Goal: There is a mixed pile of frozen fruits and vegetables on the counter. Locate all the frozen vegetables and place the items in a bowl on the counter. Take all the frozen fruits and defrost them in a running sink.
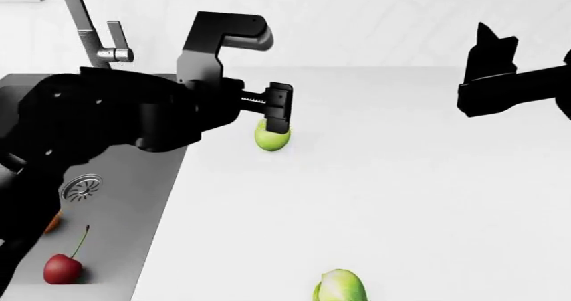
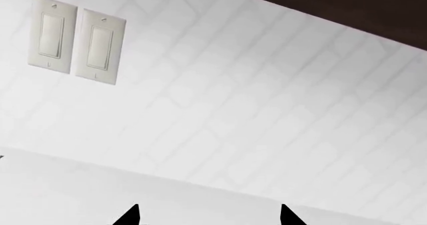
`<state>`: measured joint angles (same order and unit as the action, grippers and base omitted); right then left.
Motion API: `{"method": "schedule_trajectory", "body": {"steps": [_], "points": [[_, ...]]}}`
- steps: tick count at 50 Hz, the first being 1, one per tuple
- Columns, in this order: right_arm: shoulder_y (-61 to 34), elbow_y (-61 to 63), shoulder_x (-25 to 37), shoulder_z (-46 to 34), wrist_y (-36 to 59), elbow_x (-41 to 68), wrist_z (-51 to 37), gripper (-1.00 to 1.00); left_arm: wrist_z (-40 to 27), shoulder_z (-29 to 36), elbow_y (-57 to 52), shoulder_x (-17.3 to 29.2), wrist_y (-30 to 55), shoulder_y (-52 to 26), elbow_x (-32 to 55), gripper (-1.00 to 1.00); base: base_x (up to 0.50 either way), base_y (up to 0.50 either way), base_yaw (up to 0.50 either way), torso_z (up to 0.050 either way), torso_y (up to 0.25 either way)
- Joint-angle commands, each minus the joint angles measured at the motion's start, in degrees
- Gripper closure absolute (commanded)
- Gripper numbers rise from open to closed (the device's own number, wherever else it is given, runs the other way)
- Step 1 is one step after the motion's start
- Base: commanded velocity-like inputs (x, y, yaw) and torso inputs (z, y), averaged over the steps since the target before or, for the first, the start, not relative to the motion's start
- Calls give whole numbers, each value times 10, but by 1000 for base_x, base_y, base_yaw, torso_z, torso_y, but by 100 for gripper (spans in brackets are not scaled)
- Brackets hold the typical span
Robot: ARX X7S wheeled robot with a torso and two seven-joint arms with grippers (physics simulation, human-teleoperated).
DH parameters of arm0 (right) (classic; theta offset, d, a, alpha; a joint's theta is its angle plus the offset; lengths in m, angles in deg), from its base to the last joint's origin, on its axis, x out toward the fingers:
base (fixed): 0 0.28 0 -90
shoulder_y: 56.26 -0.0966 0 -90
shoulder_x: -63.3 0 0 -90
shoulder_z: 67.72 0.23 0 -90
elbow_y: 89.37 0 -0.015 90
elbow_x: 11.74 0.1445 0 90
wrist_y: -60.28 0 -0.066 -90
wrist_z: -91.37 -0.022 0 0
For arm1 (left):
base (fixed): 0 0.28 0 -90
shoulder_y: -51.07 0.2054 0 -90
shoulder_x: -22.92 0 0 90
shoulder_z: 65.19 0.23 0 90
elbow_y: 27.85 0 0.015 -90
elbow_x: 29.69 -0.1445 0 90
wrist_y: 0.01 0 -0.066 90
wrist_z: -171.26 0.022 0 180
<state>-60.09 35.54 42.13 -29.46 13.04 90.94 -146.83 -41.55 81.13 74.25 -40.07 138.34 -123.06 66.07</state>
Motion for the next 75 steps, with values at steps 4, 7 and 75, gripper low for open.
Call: {"method": "schedule_trajectory", "body": {"steps": [4,7,75], "points": [[11,-3,-2,-1,-6,-10,5,-100,33,12,49,-30,-26,12,-35,-100,0,0,0,0,0],[13,-3,-2,-2,-7,-12,7,-100,42,15,56,-37,-29,13,-39,-100,0,0,0,0,0],[36,2,6,3,-13,-23,16,-100,96,83,146,-104,-29,49,-99,-100,0,0,0,0,0]]}}
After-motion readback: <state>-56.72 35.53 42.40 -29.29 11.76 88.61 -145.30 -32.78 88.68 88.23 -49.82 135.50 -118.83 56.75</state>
